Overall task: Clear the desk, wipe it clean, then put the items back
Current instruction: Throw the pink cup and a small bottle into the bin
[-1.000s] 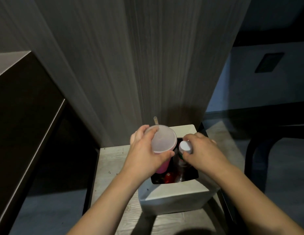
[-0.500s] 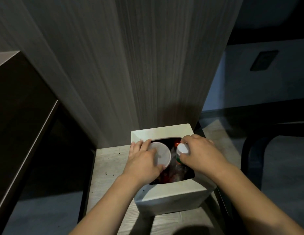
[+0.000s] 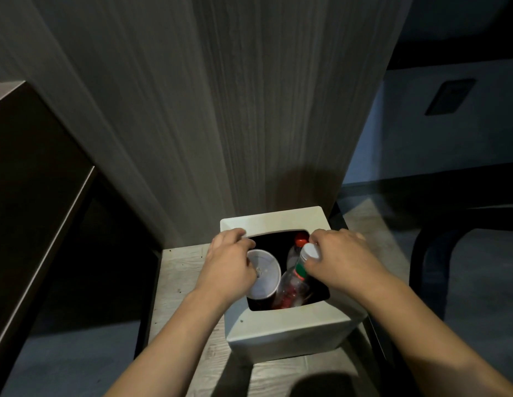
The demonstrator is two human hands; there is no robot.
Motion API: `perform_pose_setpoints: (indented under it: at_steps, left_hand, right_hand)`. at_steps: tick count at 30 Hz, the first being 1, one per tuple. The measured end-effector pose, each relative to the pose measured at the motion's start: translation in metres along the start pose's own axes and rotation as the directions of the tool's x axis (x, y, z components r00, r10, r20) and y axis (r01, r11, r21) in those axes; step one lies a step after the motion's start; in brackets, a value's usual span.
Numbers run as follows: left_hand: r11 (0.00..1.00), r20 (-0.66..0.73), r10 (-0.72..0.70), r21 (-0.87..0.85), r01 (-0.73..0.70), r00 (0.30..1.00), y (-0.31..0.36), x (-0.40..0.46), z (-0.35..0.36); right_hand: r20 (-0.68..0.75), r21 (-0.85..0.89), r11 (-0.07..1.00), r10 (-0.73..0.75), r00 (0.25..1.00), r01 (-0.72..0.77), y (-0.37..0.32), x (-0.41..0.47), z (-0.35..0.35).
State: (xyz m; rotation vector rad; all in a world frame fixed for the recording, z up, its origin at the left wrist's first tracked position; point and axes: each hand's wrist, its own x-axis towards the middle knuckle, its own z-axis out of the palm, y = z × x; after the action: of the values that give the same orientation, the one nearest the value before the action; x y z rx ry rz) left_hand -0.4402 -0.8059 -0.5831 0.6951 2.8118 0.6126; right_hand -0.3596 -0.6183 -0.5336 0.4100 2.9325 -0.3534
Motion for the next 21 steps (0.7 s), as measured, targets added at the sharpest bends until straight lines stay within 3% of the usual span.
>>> perform_pose_setpoints:
  at_steps: [5,13,17,21]
  left_hand:
    - [1.000,-0.001,0.012,0.001,-0.012,1.000,0.004,0.002,0.003]
    - [0.999,-0.039,-0.037,-0.029,0.036,0.999,0.015,0.000,-0.010]
    - [0.998,-0.004,-0.059,-0.007,0.059,0.998,0.044,-0.013,-0.068]
    - [0.999,-0.075,-0.001,0.035,0.003,0.997,0.099,-0.021,-0.185]
  right_hand:
    - [0.047,-0.019,0.999,-0.029,0.998,0.030,0.000,0.002,0.007]
    - [-0.048,0.250,0.968,0.026,0.998,-0.013,0.004,-0.004,-0.003]
    - [-0.073,0.331,0.943,0.071,0.995,-0.043,-0.015,-0.030,-0.059]
    - [-0.059,0.361,0.932,0.067,0.996,-0.042,-0.046,-0.058,-0.163]
